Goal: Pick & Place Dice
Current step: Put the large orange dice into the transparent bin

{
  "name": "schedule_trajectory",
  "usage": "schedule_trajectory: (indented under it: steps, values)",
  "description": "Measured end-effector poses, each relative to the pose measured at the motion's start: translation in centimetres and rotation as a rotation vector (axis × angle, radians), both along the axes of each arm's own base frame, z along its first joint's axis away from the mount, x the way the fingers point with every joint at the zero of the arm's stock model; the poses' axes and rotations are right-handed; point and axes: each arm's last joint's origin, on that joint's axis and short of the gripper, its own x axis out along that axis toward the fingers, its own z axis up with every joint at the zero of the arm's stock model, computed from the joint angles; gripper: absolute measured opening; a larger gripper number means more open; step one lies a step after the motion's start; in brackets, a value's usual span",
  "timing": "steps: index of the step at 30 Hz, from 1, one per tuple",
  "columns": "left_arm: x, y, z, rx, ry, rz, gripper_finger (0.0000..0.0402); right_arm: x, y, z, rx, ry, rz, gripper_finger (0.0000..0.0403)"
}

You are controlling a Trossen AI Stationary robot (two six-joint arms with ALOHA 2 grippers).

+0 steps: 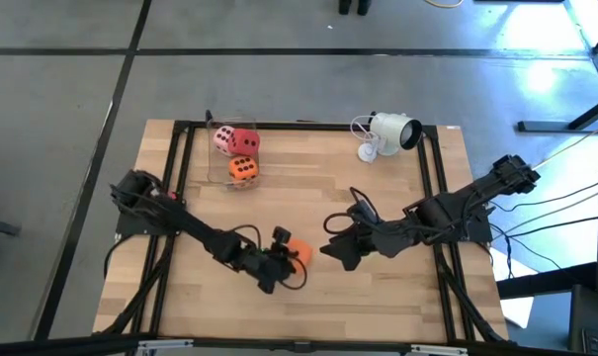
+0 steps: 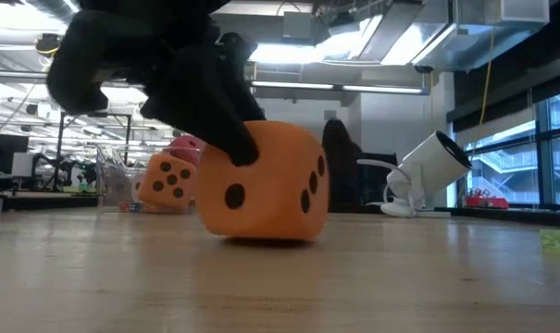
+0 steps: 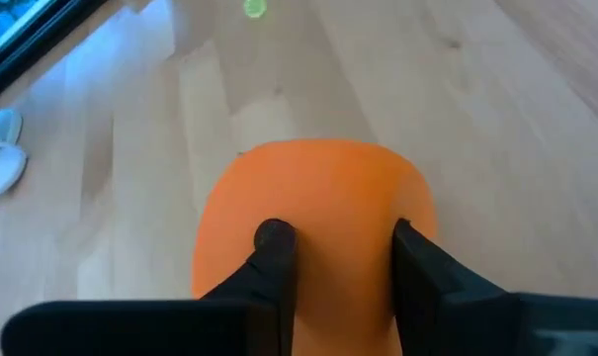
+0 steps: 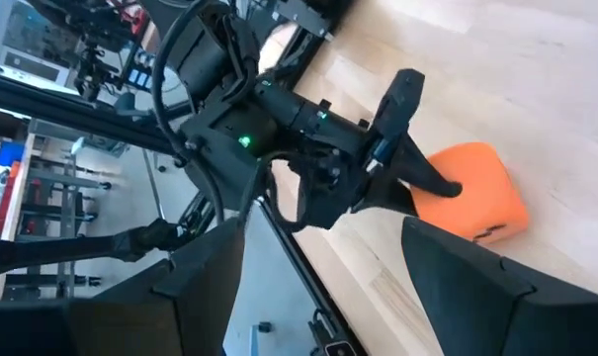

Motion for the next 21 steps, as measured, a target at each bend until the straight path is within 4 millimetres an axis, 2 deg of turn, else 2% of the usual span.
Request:
schedule_trajectory:
  steps: [5,13,16,21]
  values:
    - [-0.8,1.3,2.3,-0.017,-0.027,0.042,0.0079,-0.7,-0.5,0.9,-0.003,-0.033,-0.017,0.0273]
    - [-2.9,4.6,8.0,-0.107,-0.166,0.179,0.0047,-2.0,-1.4,2.5,-0.068,-0.102,-0.033,0.0273]
    - [-4.3,6.2,9.9,-0.133,-0.209,0.265,0.0044,-2.5,-1.7,3.1,-0.082,-0.122,-0.03,0.0273]
    - [-7.1,9.4,11.8,-0.123,-0.199,0.431,0.0042,-3.3,-2.3,3.9,-0.122,-0.154,-0.035,0.0273]
